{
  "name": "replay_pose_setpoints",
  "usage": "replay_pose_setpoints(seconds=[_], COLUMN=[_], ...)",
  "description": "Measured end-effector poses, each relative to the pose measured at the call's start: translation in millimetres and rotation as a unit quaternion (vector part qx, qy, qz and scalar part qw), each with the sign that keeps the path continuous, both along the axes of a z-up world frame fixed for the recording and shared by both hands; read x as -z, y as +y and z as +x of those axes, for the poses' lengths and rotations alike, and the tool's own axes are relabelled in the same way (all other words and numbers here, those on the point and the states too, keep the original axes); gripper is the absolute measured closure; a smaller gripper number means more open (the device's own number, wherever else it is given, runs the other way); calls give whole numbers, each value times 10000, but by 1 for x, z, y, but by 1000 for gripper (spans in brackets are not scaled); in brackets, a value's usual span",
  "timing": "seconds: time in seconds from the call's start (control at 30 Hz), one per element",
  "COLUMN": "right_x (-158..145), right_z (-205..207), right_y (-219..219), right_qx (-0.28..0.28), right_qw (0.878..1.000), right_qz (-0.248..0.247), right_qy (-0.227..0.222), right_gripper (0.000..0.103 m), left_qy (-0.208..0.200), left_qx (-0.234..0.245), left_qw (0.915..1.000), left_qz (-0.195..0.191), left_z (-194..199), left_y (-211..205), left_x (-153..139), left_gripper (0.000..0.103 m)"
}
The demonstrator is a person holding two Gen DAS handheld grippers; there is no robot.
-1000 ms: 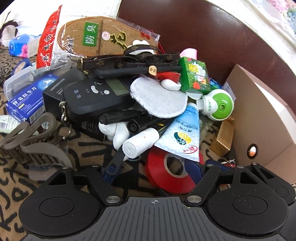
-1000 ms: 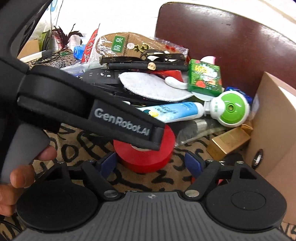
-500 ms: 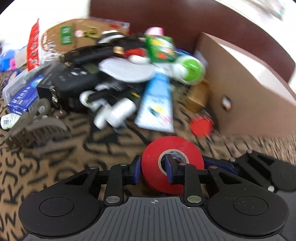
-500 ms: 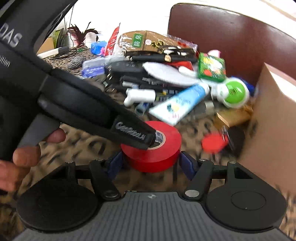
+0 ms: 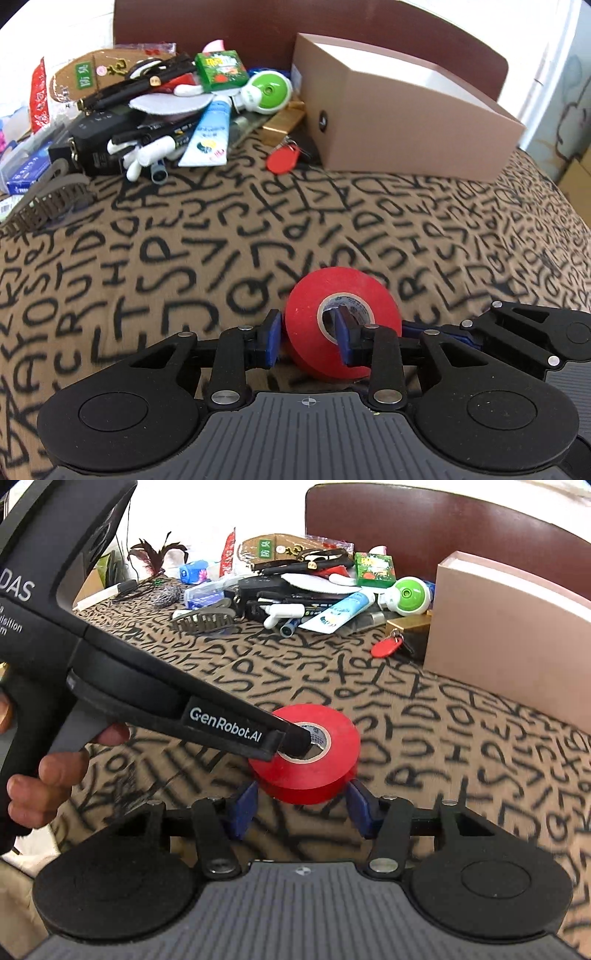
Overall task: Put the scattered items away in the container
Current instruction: 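Grasp the red tape roll with the left tool and lift it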
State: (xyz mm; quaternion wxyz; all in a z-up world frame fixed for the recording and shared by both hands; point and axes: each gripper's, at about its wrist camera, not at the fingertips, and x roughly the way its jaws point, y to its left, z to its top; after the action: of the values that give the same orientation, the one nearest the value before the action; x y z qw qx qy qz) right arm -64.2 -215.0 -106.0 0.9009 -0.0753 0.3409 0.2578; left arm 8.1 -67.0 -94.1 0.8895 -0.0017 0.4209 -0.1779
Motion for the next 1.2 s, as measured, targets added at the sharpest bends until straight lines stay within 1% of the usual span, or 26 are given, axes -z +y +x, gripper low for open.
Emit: replay_pose_setpoints(seconds=[0.13, 0.2, 0.27, 0.33, 0.37, 0.4, 0.43, 0.47, 0.5, 0.53, 0.6, 0.7, 0.8, 0.93, 1.0, 1.1, 1.2], right_x=[-1, -5, -11, -17, -19, -20, -20, -19, -19, -18, -16, -14, -15, -12, -14, -13, -11], right_z=[-12, -11, -9, -6, -3, 1, 5, 9, 12, 16, 21, 27, 28, 33, 33, 34, 37], right_y=[-6, -12, -19, -26, -28, -29, -30, -29, -29, -28, -31, -34, -29, -26, -25, -26, -25], right_qx=[1, 226, 549, 802, 882, 968, 1039, 1091, 1133, 1163, 1193, 1252, 1243, 1214, 1203, 1153, 1131], right_qw=[10000, 9997, 9985, 9965, 9955, 9943, 9933, 9925, 9918, 9913, 9896, 9861, 9865, 9866, 9869, 9867, 9865], right_qz=[-24, -21, 28, 205, 319, 430, 504, 555, 584, 614, 780, 1020, 1001, 992, 982, 1008, 1021], right_qy=[-9, 3, -68, -142, -142, -114, -80, -52, -18, 38, 191, 397, 376, 444, 446, 536, 595], right_gripper=[44, 44, 43, 43, 44, 45, 46, 48, 54, 59, 63, 65, 69, 71, 70, 71, 71], left_qy=[-23, -17, 26, 112, 152, 149, 135, 123, 103, 80, 100, 190, 182, 137, 189, 186, 228], left_qx=[-15, -83, -178, -211, -210, -183, -123, -61, -23, -12, -6, 0, 28, 79, 173, 352, 378], left_qw=[10000, 9999, 9996, 9991, 9989, 9990, 9991, 9992, 9993, 9994, 9993, 9986, 9987, 9989, 9985, 9982, 9980], left_qz=[-35, -97, -196, -340, -383, -390, -379, -378, -367, -341, -373, -485, -480, -442, -493, -446, -446], left_z=[-12, -13, -12, -10, -9, -9, -9, -10, -10, -11, -10, -8, -8, -8, -7, -6, -4], left_y=[4, 9, 15, 20, 21, 21, 19, 18, 17, 16, 17, 20, 20, 20, 22, 21, 22], left_x=[-2, -5, -6, -6, -6, -5, -5, -5, -5, -5, -4, -4, -5, -6, -6, -6, -5], left_gripper=[69, 58, 56, 56, 58, 67, 69, 73, 74, 74, 74, 74, 76, 77, 68, 67, 66])
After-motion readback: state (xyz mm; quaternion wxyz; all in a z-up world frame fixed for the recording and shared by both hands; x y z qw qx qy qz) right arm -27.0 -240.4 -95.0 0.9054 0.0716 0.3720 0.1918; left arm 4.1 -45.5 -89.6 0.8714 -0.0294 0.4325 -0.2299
